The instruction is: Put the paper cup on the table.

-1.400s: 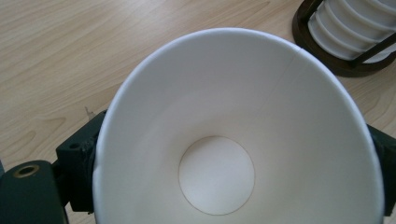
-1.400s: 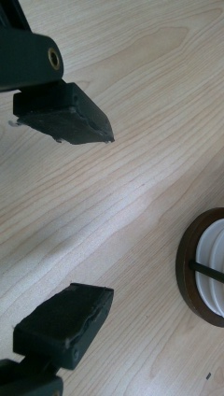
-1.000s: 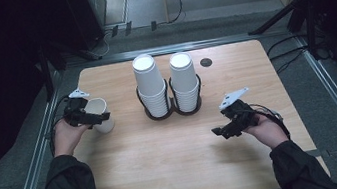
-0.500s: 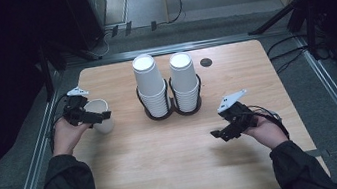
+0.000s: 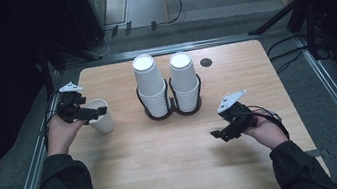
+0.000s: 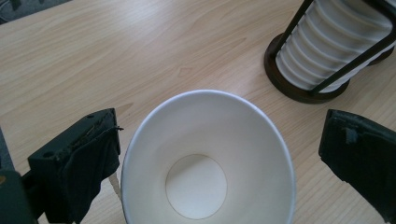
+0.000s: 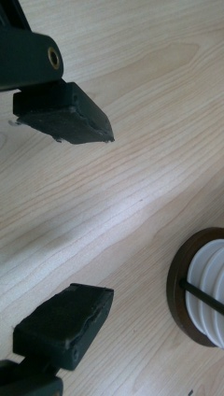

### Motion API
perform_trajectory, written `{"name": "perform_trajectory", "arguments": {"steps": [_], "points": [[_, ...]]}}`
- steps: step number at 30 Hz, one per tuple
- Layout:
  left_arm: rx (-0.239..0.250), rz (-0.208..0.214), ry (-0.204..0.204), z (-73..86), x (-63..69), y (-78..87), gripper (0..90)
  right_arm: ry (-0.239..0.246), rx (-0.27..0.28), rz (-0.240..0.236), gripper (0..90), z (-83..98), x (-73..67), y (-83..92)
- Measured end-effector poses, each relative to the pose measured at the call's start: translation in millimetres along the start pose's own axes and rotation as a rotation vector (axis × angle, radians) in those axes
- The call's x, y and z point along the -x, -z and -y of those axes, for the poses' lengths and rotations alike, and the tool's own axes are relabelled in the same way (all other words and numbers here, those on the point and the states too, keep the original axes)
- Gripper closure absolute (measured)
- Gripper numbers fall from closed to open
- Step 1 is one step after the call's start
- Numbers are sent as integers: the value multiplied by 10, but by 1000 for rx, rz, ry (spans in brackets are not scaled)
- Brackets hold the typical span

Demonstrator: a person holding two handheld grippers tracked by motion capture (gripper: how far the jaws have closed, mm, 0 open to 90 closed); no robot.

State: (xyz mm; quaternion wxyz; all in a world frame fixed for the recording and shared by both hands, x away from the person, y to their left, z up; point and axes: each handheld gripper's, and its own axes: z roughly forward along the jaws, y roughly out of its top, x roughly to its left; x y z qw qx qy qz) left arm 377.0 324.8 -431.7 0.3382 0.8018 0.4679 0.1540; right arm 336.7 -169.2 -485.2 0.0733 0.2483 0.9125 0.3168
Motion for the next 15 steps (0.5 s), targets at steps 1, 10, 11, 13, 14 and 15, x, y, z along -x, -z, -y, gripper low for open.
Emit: {"name": "perform_trajectory", "arguments": {"steps": [1,10,11,13,14,15], "points": [[8,3,8,-7,7,11,0,-3,2,11,203,0,5,2],[-11,-23,33,-43,68,25,55,-19,10,19,203,7,27,31],[-7,-16,31,-44,75,30,60,-19,11,18,203,5,28,31],[-2,-6,29,-43,89,42,60,-14,15,16,203,-2,31,27],[-1,-6,28,-42,97,49,60,-16,14,17,203,-5,30,25],[-2,-4,26,-41,106,57,61,-15,13,17,203,-8,31,23]]}}
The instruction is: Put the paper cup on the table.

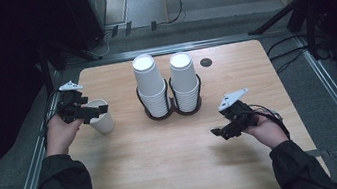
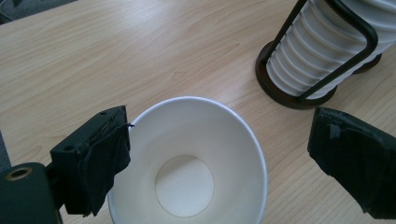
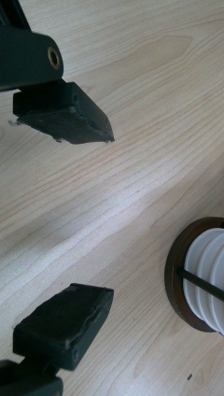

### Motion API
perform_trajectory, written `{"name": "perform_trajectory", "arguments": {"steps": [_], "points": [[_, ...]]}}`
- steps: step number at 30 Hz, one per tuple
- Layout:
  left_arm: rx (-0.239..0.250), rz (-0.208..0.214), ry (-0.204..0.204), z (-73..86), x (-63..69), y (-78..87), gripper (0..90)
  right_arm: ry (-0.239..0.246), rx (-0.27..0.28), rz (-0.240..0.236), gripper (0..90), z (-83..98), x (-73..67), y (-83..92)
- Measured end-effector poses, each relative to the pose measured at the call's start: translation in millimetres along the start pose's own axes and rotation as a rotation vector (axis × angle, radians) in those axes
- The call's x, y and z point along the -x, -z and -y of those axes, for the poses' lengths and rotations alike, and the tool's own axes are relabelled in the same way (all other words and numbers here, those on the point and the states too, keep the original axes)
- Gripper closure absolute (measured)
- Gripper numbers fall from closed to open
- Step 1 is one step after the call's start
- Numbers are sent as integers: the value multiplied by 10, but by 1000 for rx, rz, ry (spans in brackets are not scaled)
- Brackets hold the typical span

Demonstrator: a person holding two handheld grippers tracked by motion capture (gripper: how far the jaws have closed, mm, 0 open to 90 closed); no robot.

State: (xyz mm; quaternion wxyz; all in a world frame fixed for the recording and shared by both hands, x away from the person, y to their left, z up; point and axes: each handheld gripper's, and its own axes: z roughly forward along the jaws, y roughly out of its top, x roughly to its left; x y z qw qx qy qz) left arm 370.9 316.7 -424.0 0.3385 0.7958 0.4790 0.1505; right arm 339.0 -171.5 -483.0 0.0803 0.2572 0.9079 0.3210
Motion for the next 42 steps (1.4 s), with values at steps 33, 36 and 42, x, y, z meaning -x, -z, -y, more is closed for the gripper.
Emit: {"name": "perform_trajectory", "arguments": {"steps": [33,36,42], "points": [[-42,129,-133,19,815,-186,68,30,17,-29,203,-227,69,-125],[-50,116,-132,46,873,-228,68,30,17,-33,203,-240,69,-130],[-30,103,-120,78,991,-324,68,35,17,-34,202,-259,69,-142]]}}
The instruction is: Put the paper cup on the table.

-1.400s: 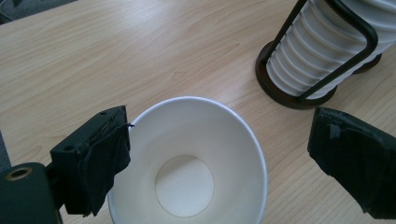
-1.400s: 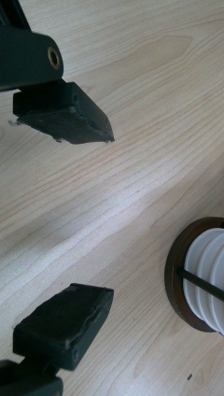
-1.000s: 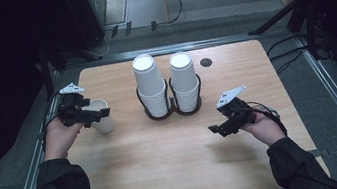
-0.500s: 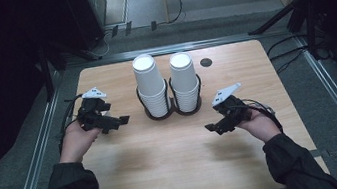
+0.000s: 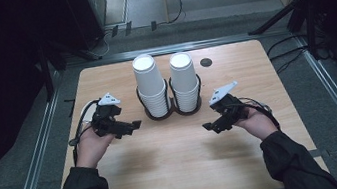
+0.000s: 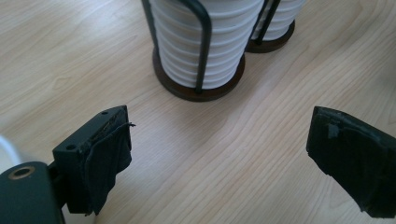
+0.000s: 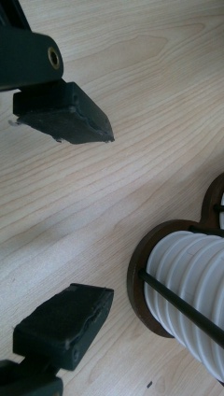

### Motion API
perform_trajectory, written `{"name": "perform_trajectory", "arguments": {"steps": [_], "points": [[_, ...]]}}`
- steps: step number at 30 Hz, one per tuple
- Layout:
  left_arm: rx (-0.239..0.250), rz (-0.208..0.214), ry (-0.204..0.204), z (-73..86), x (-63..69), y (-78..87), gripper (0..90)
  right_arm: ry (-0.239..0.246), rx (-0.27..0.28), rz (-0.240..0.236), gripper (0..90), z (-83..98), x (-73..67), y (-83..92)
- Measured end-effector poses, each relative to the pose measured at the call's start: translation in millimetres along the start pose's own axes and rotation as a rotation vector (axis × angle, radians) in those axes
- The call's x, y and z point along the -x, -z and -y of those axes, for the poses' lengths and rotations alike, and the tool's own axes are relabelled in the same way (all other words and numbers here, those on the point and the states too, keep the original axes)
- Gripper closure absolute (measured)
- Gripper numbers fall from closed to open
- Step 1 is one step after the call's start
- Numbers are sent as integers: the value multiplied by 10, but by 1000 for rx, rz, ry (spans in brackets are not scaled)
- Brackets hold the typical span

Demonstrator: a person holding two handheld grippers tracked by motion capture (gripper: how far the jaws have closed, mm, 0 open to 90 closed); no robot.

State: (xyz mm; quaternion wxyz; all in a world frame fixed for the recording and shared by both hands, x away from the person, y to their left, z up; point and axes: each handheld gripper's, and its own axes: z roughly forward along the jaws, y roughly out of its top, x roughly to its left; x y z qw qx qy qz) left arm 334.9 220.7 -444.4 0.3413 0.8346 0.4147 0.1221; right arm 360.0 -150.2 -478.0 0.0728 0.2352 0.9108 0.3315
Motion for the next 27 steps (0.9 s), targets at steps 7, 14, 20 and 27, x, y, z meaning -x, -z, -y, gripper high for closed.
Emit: {"name": "perform_trajectory", "arguments": {"steps": [7,14,20,27], "points": [[-19,21,-30,1,132,-150,68,2,-4,14,202,6,1,8],[-31,29,-59,50,278,-310,68,-11,6,19,203,35,5,47],[-50,59,-90,33,404,-442,68,-12,6,18,199,51,-28,35],[-40,148,-131,-8,548,-545,68,-55,14,0,192,63,-47,30]]}}
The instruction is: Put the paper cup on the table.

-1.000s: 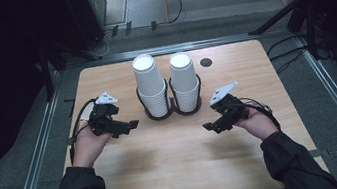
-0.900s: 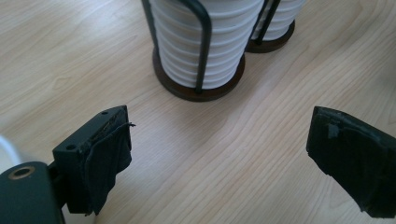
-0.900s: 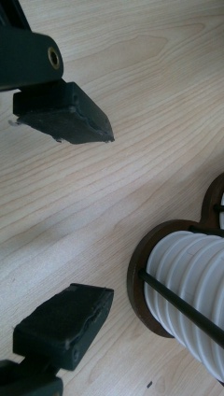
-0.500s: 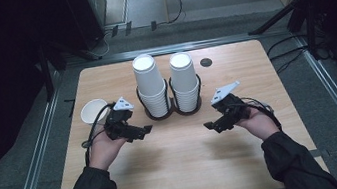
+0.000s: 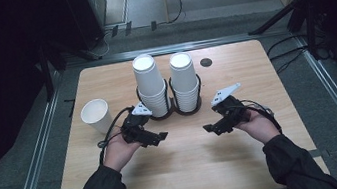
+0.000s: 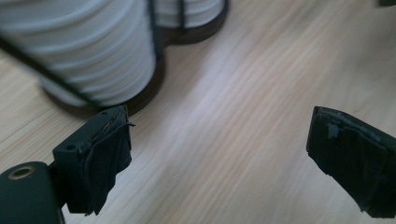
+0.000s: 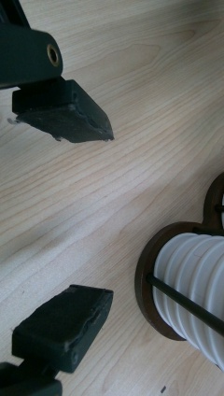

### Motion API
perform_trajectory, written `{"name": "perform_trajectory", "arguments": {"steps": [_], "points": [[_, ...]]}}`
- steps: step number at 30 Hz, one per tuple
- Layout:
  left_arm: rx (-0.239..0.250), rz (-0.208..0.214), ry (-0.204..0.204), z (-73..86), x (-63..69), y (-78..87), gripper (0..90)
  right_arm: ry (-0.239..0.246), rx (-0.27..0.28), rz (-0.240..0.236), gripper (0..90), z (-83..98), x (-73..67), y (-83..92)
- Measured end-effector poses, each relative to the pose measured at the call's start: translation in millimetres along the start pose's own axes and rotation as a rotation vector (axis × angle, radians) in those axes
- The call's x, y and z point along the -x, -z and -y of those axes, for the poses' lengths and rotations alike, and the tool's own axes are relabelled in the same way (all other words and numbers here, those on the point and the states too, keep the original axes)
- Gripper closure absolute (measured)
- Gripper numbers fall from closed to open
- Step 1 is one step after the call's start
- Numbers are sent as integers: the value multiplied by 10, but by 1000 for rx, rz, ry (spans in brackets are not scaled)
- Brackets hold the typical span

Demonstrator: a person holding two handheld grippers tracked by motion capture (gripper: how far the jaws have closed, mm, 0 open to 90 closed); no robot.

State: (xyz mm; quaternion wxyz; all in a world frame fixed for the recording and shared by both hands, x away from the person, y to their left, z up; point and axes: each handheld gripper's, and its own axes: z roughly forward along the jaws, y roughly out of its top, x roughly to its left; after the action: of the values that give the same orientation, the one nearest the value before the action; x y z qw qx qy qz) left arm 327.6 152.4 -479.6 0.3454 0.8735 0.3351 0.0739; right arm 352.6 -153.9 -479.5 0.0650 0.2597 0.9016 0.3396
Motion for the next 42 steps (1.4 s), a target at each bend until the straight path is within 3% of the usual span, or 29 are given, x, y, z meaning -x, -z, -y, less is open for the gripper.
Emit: {"name": "perform_trajectory", "arguments": {"steps": [3,9,17,21,25,34,38,42], "points": [[-11,-7,-40,-26,60,-59,68,-4,1,4,191,12,-8,6],[-35,19,-68,-66,159,-189,68,-5,-4,8,190,34,-29,5],[-30,37,-88,-130,252,-268,69,-1,-14,7,189,55,-69,-10],[3,-5,-120,-168,297,-271,69,4,-15,9,189,65,-78,-8],[6,6,-123,-190,328,-289,123,1,-18,11,188,80,-103,-3],[-13,35,-127,-208,358,-328,124,12,-26,11,188,92,-135,-16],[0,11,-145,-210,364,-305,126,13,-26,13,188,94,-135,-14],[20,15,-127,-213,324,-244,128,16,-28,11,188,94,-136,-13]]}}
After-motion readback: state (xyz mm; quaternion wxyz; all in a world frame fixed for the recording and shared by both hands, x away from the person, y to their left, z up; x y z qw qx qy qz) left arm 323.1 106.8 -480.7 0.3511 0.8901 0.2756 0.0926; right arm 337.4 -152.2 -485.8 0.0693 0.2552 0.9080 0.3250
